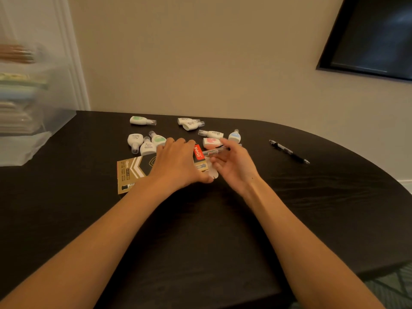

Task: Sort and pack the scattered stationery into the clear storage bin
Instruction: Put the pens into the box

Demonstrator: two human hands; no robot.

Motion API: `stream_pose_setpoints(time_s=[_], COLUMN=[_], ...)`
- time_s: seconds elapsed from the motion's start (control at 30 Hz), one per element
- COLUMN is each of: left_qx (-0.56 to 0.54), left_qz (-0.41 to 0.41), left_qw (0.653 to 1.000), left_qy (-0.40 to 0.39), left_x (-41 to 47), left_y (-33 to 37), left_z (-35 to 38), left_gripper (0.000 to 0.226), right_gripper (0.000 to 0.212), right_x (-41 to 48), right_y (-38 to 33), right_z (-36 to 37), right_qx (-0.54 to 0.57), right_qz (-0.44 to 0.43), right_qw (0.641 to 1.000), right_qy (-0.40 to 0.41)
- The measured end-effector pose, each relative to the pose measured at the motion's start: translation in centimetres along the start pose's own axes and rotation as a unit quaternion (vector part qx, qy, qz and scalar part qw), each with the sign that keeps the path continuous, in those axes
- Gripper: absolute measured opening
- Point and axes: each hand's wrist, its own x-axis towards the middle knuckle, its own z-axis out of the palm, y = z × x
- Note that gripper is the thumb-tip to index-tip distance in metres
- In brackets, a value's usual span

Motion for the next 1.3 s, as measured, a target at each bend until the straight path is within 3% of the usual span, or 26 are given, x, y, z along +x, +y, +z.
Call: stream_pose_setpoints(time_s=[0.1, 0.2, 0.37, 0.53, 0.8, 1.07, 1.2, 1.3], left_qx=[-0.002, 0.001, 0.005, -0.001, -0.003, -0.042, -0.034, -0.018], left_qz=[-0.006, -0.008, 0.001, 0.013, 0.007, 0.021, 0.030, 0.017], left_qw=[1.000, 1.000, 1.000, 1.000, 1.000, 0.999, 0.999, 0.999], left_qy=[-0.001, -0.002, -0.002, -0.006, -0.009, -0.013, -0.027, -0.036], left_x=[0.1, 0.1, -0.1, -0.2, 0.1, 1.5, 2.7, 4.2], left_y=[-0.2, -0.3, -0.4, -0.1, 0.2, 2.6, 4.0, 5.5], left_z=[-0.1, -0.2, -0.3, 0.1, 0.0, 0.3, 0.9, 1.6], left_gripper=[0.093, 0.093, 0.093, 0.086, 0.085, 0.065, 0.078, 0.084], right_gripper=[0.017, 0.020, 0.020, 0.023, 0.020, 0.024, 0.021, 0.024], right_x=[0.0, 0.0, -0.3, -0.3, -0.1, 0.3, 1.4, 3.2], right_y=[-0.4, -0.2, -0.2, 0.9, 0.5, -0.4, -1.3, -2.3], right_z=[0.1, -0.1, -0.2, -0.2, -0.5, -1.8, -4.2, -7.0], right_qx=[0.050, -0.029, -0.120, -0.285, -0.254, -0.308, -0.294, -0.289], right_qz=[-0.028, -0.068, -0.067, -0.012, -0.043, -0.059, -0.037, -0.118], right_qw=[0.996, 0.993, 0.990, 0.954, 0.964, 0.949, 0.954, 0.949], right_qy=[0.074, 0.094, 0.013, -0.093, -0.067, -0.041, -0.057, 0.052])
